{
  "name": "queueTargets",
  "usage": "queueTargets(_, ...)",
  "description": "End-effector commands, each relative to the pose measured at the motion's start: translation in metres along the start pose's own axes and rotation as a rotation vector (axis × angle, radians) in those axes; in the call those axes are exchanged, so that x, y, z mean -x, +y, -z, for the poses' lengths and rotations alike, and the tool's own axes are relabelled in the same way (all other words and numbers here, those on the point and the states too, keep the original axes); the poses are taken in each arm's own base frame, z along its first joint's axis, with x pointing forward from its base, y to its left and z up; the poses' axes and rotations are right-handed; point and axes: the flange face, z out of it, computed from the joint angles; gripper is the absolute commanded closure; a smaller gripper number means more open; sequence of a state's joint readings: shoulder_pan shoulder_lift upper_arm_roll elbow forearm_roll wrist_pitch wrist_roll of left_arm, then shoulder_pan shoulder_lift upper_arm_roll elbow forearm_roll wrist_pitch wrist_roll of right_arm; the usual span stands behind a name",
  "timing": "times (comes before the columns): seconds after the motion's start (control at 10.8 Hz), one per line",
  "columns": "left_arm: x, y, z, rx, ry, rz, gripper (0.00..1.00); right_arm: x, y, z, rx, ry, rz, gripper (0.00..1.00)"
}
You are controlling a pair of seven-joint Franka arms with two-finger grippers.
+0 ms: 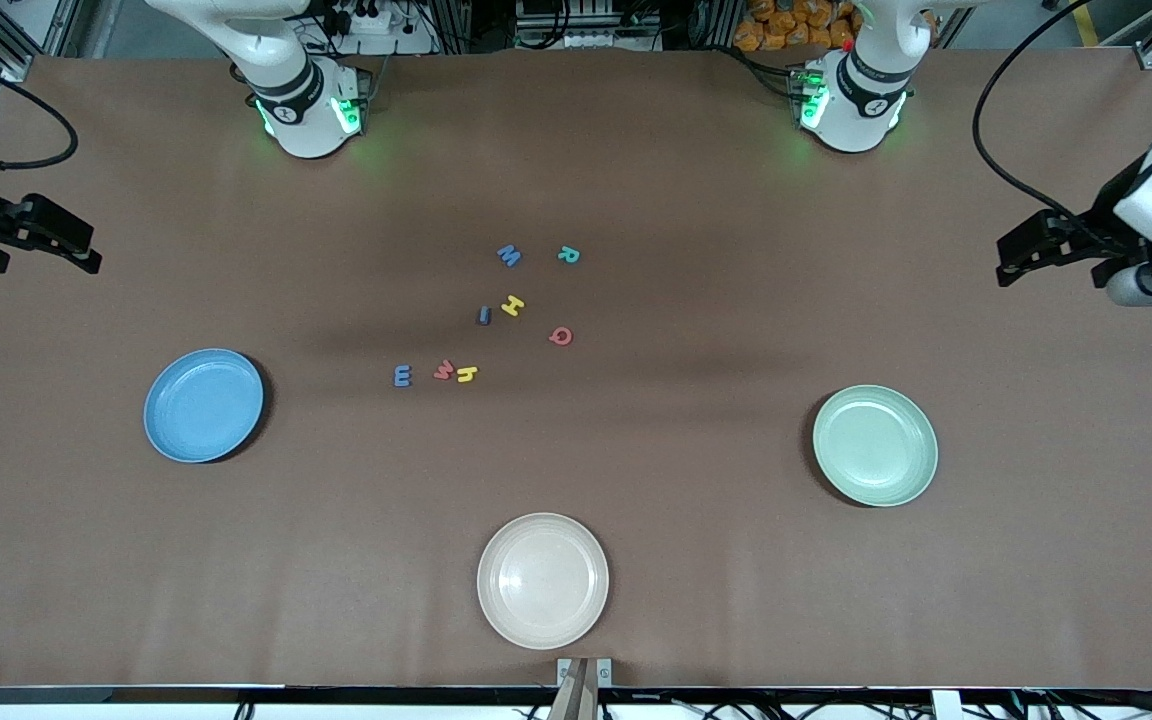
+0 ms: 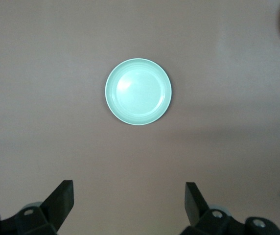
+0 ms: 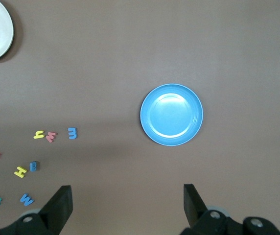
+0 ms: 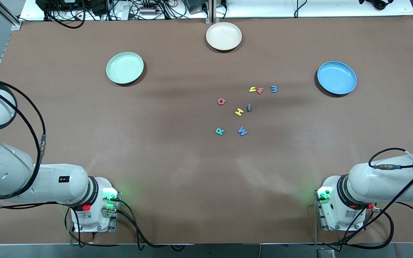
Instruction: Sort upper and lower case letters into plates
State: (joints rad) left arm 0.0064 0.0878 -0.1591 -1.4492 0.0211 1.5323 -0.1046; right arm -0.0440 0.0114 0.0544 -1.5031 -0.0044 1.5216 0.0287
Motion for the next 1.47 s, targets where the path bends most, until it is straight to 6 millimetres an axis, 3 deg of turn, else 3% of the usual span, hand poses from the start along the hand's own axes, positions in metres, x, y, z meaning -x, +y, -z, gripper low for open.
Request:
queueTargets(0.0, -0.002, 0.026, -0.013, 0.018, -0.031, -0.035, 0.0, 0.001, 0.002, 0.003, 0.0, -0.003, -0.003, 0.0)
queueTargets(0.28, -0.006, 0.083, -0.04, 0.017, -0.064, -0.004, 0.0, 0.003, 0.003, -0.001, 0.01, -0.027, 0.001, 0.0)
queueTargets(0.65, 0.001, 0.177, -0.078, 0.027, -0.083, 0.056, 0.0, 0.008, 0.013, -0.01, 0.003, -0.091, -0.02, 0.0)
queueTargets(0.74, 0.004, 0.2, -0.091, 0.035, -0.079, 0.041, 0.0, -0.001, 0.014, -0.035, 0.014, -0.166, -0.021, 0.0)
queueTargets(0.83, 0.005, 0.22, -0.106, 0.048, -0.07, 0.007, 0.0, -0.004, 0.016, -0.047, 0.01, -0.204, -0.023, 0.0)
queueTargets(1.11, 0.013, 0.292, -0.16, 0.046, -0.03, -0.117, 0.0, -0.011, 0.016, -0.058, -0.001, -0.22, -0.027, 0.0)
queueTargets(1.2, 0.017, 0.316, -0.18, 0.049, -0.025, -0.157, 0.0, -0.019, 0.01, -0.074, -0.006, -0.24, -0.014, 0.0)
queueTargets(1.38, 0.034, 0.368, -0.226, 0.03, -0.014, -0.24, 0.0, -0.04, -0.023, -0.106, -0.025, -0.206, 0.029, 0.0)
